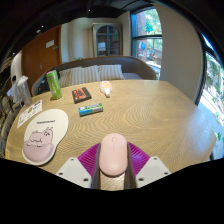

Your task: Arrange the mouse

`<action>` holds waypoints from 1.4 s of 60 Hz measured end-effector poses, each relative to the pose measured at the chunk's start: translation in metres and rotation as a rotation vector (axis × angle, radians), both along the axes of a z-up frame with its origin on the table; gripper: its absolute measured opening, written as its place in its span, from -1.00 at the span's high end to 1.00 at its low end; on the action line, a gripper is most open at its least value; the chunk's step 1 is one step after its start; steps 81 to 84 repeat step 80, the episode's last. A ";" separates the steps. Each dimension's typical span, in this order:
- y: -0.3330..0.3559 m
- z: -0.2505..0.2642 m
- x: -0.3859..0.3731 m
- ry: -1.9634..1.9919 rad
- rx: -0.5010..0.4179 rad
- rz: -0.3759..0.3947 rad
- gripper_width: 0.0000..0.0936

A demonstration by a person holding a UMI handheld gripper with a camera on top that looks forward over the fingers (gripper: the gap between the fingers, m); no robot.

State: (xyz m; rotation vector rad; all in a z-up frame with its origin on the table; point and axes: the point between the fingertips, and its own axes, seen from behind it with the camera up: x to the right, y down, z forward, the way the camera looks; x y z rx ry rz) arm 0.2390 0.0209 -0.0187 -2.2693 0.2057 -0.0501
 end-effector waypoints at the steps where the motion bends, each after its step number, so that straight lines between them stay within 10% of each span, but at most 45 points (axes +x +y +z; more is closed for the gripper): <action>1: 0.001 0.000 -0.001 0.007 -0.001 0.004 0.11; 21: 0.079 0.072 -0.141 0.032 0.124 0.141 0.27; 42: 0.120 0.012 -0.247 -0.019 0.082 0.183 0.25; 52: 0.110 0.008 -0.245 -0.042 -0.028 0.158 -0.16; 57: 0.096 0.026 -0.247 -0.018 -0.062 0.129 -0.85; 84: -0.030 0.127 -0.254 -0.016 -0.133 0.097 -0.88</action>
